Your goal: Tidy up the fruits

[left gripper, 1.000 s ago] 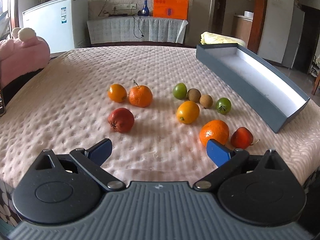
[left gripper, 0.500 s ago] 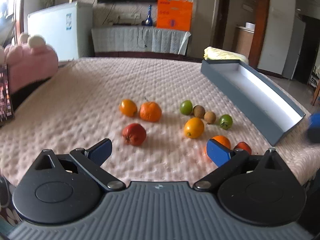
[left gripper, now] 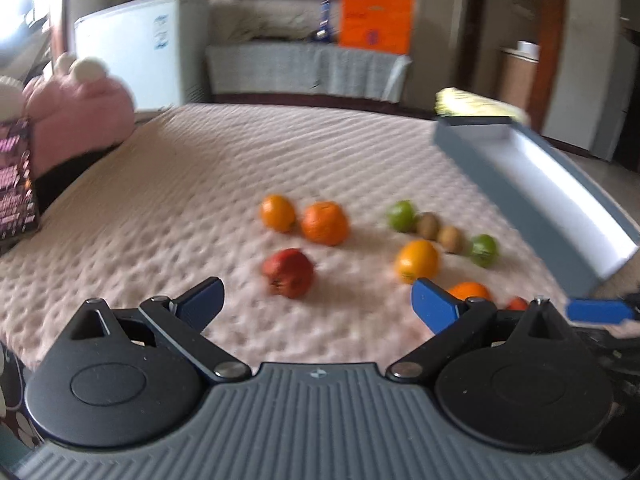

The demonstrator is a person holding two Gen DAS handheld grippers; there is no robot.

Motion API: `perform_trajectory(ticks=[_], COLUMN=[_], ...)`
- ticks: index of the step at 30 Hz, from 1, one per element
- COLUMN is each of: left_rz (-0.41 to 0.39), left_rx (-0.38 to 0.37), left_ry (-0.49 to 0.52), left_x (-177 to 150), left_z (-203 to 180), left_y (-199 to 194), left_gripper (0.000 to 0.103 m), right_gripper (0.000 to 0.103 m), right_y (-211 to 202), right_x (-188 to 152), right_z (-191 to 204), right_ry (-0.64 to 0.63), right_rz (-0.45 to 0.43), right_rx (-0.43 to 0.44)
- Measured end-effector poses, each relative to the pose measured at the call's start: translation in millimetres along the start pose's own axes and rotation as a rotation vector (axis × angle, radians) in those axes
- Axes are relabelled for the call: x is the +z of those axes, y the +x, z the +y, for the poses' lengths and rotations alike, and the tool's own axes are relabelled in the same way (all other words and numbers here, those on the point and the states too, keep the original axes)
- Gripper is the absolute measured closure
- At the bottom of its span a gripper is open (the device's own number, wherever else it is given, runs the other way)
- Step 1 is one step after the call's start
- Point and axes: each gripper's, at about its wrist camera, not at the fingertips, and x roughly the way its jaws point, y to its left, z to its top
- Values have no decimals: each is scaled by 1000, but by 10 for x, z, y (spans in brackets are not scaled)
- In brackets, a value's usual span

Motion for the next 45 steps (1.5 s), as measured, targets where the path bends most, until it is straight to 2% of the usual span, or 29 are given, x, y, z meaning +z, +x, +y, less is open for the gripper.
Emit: perform_trajectory(ticks=[4, 6, 8, 16, 22, 23, 28, 33, 39, 40, 41, 42, 45], left_rz=[22, 21, 34, 76, 58, 54, 40, 30, 25, 22, 17, 14, 20], left_rx=[11, 13, 1, -11, -12, -10, 7, 34, 30, 32, 39, 44, 32], left_ry=[32, 80, 95, 29, 35, 36, 37, 70, 61, 60, 61, 56, 33], left_x=[43, 52, 53, 53, 43, 41, 53, 39, 44, 45, 46, 53, 72], left_z=[31, 3, 2, 132, 146, 145, 133, 77, 110, 118, 119, 130, 174], left_y=[196, 276, 350, 495, 504, 502, 515, 540, 543, 543, 537, 529, 518], left_gripper=[2, 8, 19, 23, 31, 33, 44, 41, 43, 48, 58, 62, 62], right_gripper=[61, 61, 61, 61, 62, 70, 71, 71, 71, 71, 71, 71, 71], right_y=[81, 130, 165, 250, 335, 348, 356, 338, 294, 290, 287, 282, 251], right_x=[12, 18, 26, 51, 63, 63, 61, 46, 42, 43, 42, 44, 65], right_z=[26, 53, 69, 221, 248, 237, 163, 133, 137, 139, 136, 133, 128], right_ry=[-5, -17, -18, -76, -76, -69, -36, -28, -35, -35, -34, -32, -25], right_rz=[-7, 1, 2, 0, 28, 35, 36, 35, 22, 21, 20, 19, 8], right_rx=[12, 0, -8, -9, -6, 0, 4, -6, -9, -10, -10, -9, -6])
